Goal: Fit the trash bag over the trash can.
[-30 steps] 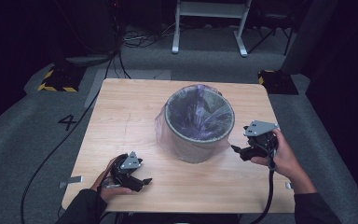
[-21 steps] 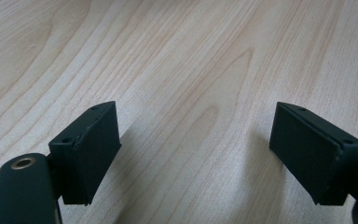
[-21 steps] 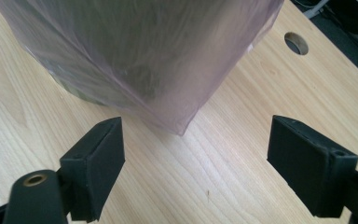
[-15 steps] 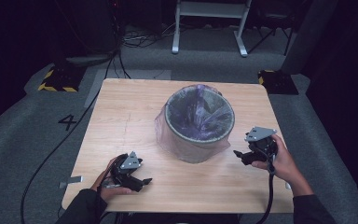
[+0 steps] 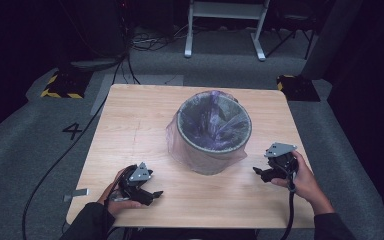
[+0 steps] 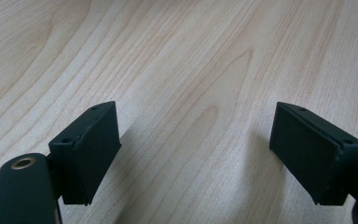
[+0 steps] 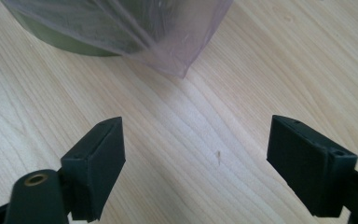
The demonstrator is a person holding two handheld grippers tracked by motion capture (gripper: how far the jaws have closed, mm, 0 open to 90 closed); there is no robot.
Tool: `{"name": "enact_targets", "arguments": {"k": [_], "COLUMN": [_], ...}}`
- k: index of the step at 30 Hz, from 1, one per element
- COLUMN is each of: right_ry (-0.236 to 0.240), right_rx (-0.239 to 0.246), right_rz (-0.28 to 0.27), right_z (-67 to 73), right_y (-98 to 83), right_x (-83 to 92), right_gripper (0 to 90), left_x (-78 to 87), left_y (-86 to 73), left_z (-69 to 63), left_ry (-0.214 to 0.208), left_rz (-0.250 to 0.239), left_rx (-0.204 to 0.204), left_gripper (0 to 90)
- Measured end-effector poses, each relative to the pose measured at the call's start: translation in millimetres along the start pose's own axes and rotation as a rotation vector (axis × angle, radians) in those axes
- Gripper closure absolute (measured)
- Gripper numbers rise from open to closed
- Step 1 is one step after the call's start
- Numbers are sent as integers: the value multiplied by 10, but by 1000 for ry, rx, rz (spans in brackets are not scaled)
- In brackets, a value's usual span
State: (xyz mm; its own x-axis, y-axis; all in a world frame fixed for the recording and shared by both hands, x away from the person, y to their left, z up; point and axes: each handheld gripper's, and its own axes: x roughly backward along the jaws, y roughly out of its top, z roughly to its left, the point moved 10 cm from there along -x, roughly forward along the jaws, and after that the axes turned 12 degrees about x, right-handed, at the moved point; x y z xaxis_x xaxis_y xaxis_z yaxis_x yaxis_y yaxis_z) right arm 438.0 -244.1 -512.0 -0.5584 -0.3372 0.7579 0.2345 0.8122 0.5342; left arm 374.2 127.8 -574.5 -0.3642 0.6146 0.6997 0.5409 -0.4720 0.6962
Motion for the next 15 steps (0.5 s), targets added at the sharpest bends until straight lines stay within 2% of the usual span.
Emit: {"name": "enact_targets", "arguments": {"k": [10, 15], "right_ry": [8, -4], "right_rx": [-13, -14], "right_rz": [0, 9], "right_z": [119, 157], "right_y": [-147, -240], "right_x": [-58, -62], "right_gripper": [194, 194], "left_x": [0, 0], "left_y": [0, 0], "left_z": [0, 0], "left_ry": [0, 0], "left_rz": [0, 0], "left_rx": [0, 0], "left_gripper": [156, 156]}}
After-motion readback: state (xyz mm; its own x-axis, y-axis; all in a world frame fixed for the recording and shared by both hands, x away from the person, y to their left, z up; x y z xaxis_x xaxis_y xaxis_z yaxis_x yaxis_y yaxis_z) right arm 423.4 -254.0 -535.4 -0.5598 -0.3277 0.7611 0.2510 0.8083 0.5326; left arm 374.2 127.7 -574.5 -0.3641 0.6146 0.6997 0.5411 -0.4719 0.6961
